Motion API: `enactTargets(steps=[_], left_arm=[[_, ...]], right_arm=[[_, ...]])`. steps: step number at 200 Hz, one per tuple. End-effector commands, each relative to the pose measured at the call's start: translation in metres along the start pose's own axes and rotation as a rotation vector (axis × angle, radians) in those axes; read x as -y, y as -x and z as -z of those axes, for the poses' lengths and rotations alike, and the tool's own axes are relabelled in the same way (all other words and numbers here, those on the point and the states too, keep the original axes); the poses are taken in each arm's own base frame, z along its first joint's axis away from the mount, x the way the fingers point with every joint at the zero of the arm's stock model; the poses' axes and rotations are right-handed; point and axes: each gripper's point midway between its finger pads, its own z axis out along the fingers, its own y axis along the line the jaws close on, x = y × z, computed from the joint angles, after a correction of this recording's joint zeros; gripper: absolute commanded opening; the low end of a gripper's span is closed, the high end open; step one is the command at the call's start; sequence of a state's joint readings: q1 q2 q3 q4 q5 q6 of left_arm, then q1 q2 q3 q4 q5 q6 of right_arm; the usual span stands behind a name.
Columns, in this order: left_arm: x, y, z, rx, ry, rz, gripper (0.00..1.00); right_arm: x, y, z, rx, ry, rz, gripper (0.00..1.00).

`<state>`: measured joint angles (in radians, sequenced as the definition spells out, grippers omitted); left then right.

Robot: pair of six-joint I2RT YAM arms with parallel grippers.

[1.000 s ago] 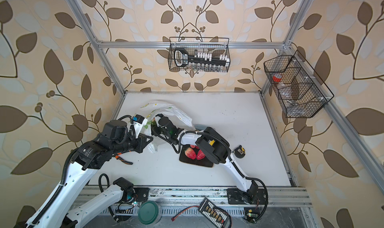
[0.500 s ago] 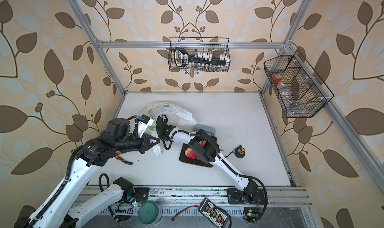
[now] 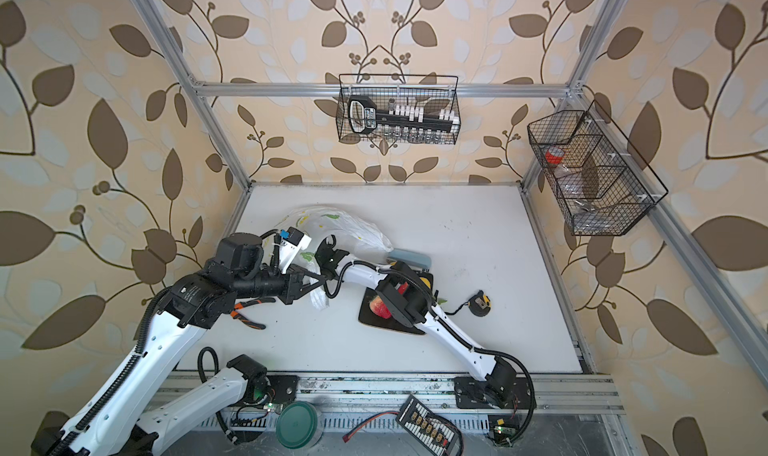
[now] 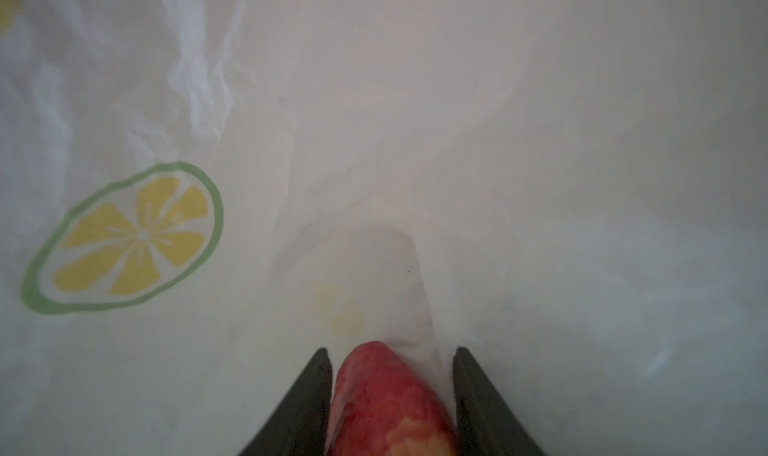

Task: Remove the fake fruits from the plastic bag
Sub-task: 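Grasp a red strawberry inside the bag with the right gripper and lift it out, then lower the strawberry onto the black pad with the right gripper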

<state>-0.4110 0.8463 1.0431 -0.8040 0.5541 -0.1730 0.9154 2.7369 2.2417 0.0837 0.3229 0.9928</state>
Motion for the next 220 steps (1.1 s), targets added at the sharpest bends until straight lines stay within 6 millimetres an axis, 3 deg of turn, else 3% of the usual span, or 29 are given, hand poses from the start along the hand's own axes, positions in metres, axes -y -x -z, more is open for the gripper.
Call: enactTargets(steps=[1,32,63,102,157,189,220], left_arm=[[-0.029,-0.003,0.003,0.038,0.154,0.098,0.0],[-0.075,-0.019,0.011,0.077,0.394,0.262,0.0],[-0.099,-0.031,0.021,0.098,0.535,0.352,0.0],[-0.113,-0.039,0.031,0.126,0.617,0.379,0.0],[-0.115,-0.036,0.026,0.15,0.608,0.403,0.0],[-0.119,-0.017,0.018,0.225,0.593,0.432,0.0],[-0.129,-0.002,0.014,0.272,0.638,0.465,0.0]], right_arm=[[0.015,-0.003,0.003,-0.039,-0.018,0.033,0.38],[-0.004,0.018,0.033,-0.024,0.066,0.047,0.34],[-0.012,0.026,0.06,-0.05,0.133,0.066,0.34],[-0.01,0.027,0.089,-0.102,0.186,0.067,0.34],[-0.017,0.022,0.117,-0.172,0.236,0.06,0.33],[-0.01,0.006,0.138,-0.243,0.231,0.22,0.34],[-0.013,0.003,0.175,-0.287,0.266,0.414,0.34]])
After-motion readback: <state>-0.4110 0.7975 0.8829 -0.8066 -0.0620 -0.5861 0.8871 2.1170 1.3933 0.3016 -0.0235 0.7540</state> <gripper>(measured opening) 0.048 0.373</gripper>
